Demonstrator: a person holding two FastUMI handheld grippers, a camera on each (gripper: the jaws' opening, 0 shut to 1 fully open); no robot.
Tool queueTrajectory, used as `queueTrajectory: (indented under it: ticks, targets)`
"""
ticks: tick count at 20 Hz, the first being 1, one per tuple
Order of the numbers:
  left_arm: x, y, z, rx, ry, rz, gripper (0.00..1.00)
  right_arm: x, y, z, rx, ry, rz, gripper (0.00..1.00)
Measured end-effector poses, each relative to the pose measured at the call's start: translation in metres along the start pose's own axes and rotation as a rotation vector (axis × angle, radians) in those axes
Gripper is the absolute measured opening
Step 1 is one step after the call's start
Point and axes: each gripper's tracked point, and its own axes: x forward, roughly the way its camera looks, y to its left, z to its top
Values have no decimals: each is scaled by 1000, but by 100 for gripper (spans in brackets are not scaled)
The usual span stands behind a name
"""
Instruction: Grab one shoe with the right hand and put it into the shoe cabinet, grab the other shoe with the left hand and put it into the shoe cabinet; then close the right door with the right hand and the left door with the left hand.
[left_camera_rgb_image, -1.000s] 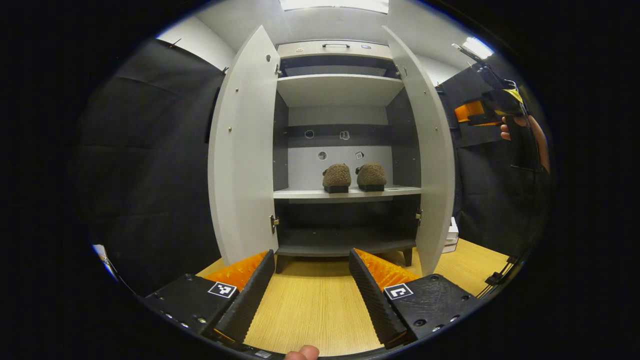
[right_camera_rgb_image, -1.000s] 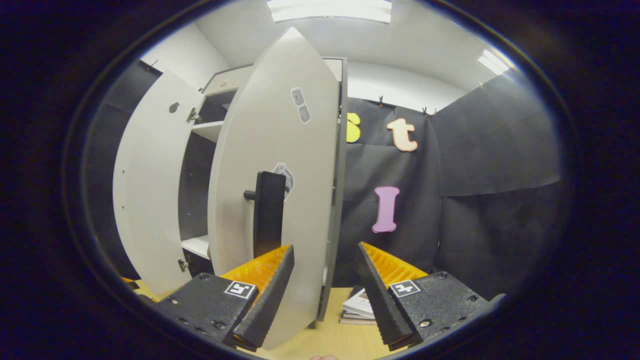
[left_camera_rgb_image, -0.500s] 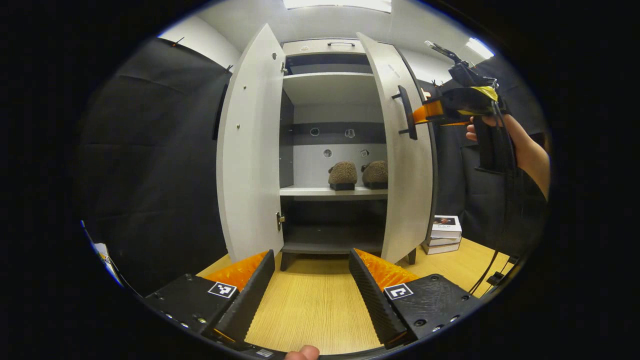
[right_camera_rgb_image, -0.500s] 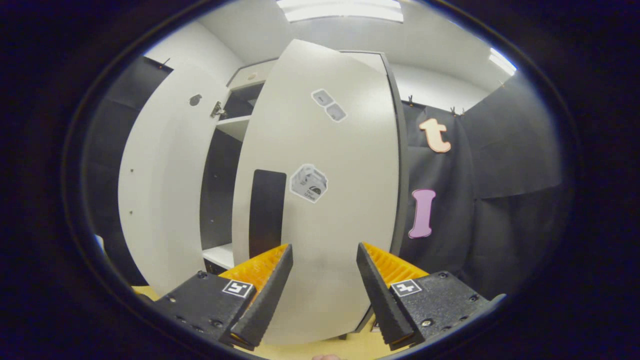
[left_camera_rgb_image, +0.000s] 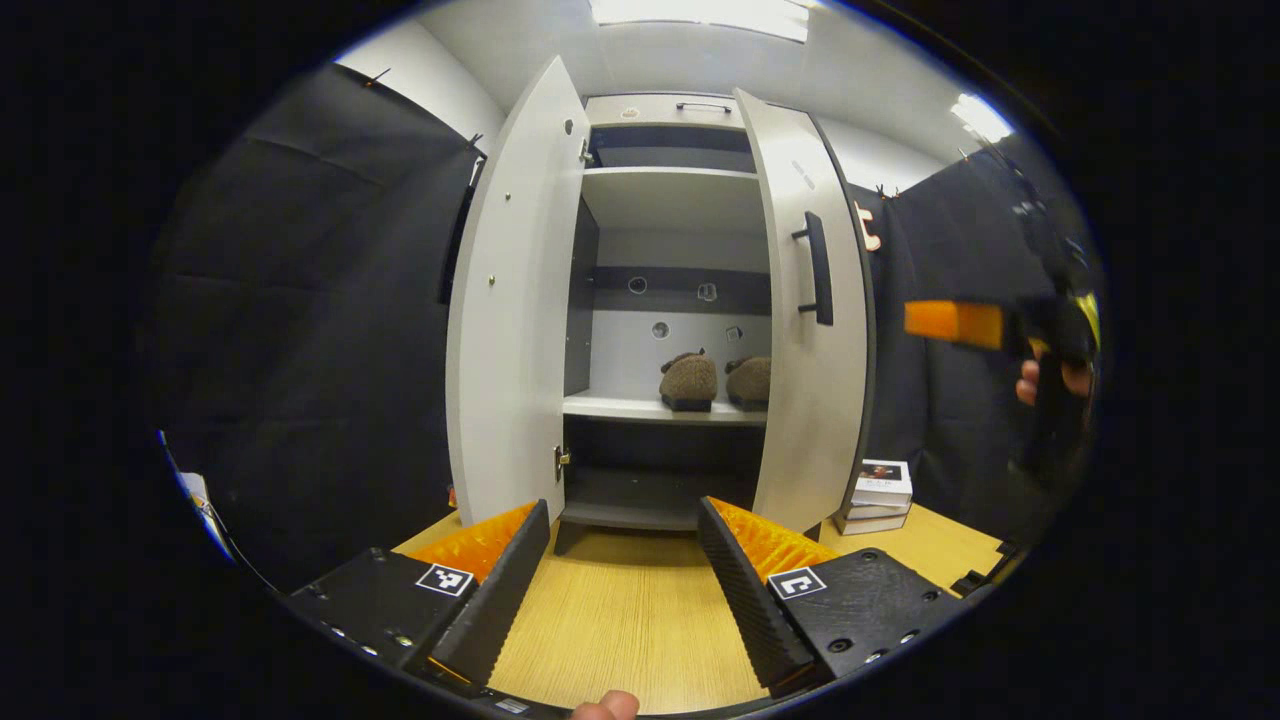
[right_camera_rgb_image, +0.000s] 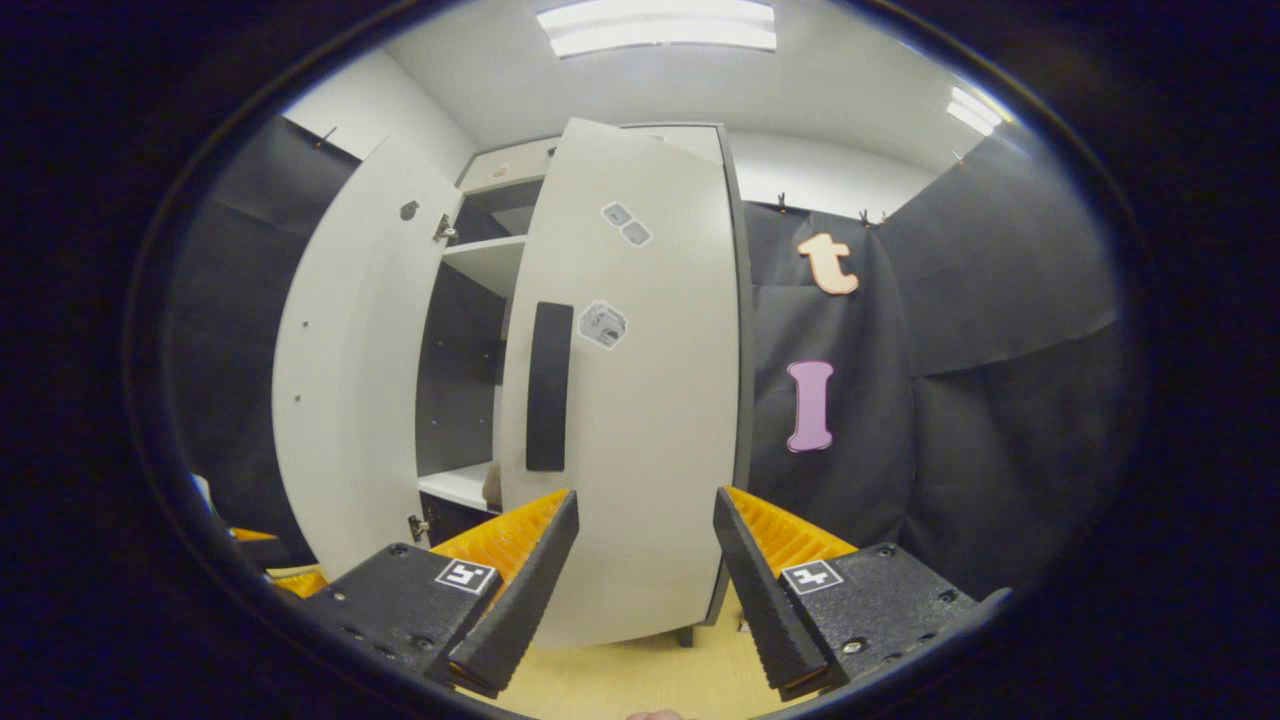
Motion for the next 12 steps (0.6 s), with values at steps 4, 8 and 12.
queueTrajectory:
  ticks: [4,8,12]
  targets:
    - [8,8,22,-29,-35,18,91,-41,8,-48,4,33,-25,89]
    - [6,35,51,-76,-103,103,91,-60,21,-84,-25,86,-11,90]
    - [2,105,126,-88,-254,256,92,-64,22,-93,-57,124,32,90]
